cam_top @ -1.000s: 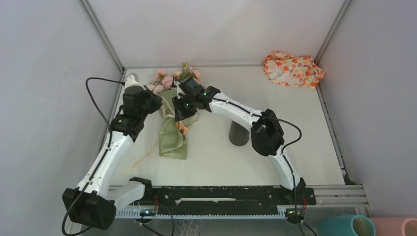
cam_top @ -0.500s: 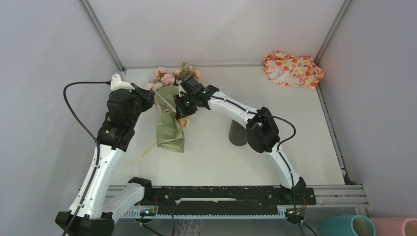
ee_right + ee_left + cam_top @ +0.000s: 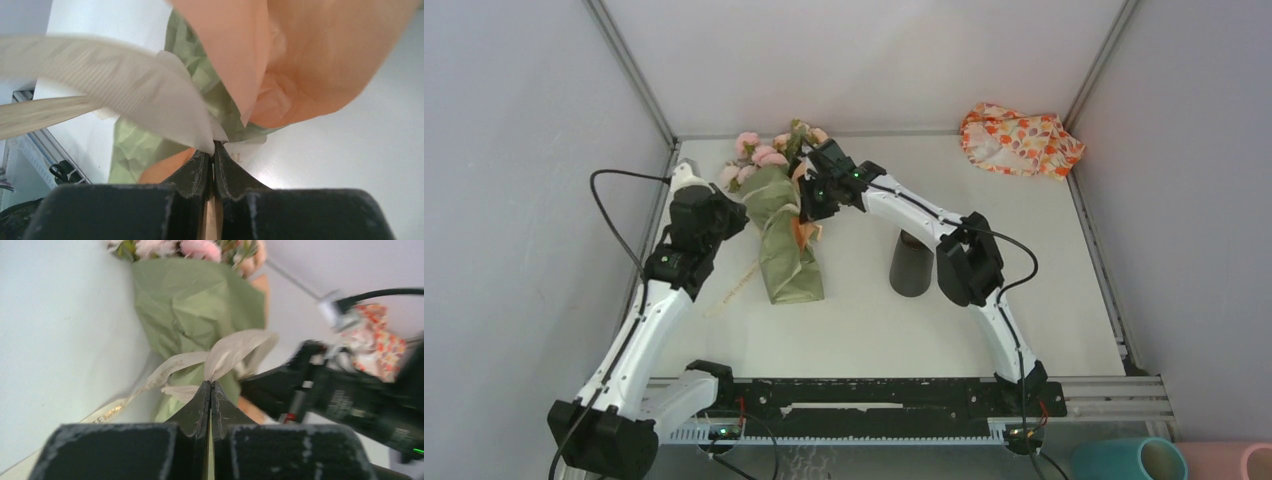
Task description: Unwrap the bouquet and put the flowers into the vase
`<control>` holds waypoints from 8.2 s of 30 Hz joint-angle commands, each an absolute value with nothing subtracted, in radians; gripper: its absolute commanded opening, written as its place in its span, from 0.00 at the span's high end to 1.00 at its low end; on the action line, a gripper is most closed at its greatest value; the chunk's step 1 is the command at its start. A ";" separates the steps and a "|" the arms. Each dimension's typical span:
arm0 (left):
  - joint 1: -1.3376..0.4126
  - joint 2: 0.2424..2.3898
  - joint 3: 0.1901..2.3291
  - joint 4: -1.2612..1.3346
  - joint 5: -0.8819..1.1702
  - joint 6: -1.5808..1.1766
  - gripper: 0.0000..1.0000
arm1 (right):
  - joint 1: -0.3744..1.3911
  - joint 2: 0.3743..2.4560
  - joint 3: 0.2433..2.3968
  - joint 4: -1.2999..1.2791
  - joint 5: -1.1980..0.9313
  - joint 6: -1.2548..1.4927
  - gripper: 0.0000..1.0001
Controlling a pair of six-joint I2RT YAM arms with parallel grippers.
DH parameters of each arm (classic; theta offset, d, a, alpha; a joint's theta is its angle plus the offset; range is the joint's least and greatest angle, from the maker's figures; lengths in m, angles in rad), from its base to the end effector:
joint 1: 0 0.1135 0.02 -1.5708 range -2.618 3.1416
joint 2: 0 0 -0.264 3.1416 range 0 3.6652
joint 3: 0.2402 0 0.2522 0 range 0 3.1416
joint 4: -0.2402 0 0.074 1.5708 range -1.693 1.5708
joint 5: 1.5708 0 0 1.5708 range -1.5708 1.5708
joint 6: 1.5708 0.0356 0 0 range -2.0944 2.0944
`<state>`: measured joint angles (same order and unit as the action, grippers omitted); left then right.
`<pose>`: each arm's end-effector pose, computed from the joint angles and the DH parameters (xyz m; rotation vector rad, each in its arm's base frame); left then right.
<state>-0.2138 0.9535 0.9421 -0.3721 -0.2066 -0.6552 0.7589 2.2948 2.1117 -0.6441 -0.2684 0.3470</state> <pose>0.2104 -0.0382 0.3453 -0.5627 1.8818 -0.3724 0.3708 0.3647 0.2459 -0.6467 2.4452 0.8074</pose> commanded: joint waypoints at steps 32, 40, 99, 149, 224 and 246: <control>-0.207 0.968 0.826 -0.317 -0.247 -0.651 0.99 | 0.726 2.120 2.066 -0.594 -0.269 0.344 0.83; -0.208 0.986 0.811 -0.328 -0.252 -0.656 0.98 | 0.738 2.003 2.132 -0.595 -0.269 0.338 0.92; -0.208 0.551 0.821 -0.470 -0.500 -0.691 0.59 | 0.843 2.195 2.333 -0.365 -0.683 0.521 0.33; -0.249 1.572 1.051 -0.182 0.194 -0.759 0.95 | 0.474 1.502 1.518 -0.262 -0.417 0.484 0.29; -0.428 1.794 1.580 -0.588 -0.323 -0.676 0.72 | 0.597 1.438 1.452 -0.376 -0.310 0.327 0.21; -0.401 1.253 1.138 -0.606 -0.519 -0.661 1.00 | 0.871 1.707 1.576 -0.418 -0.103 0.219 0.27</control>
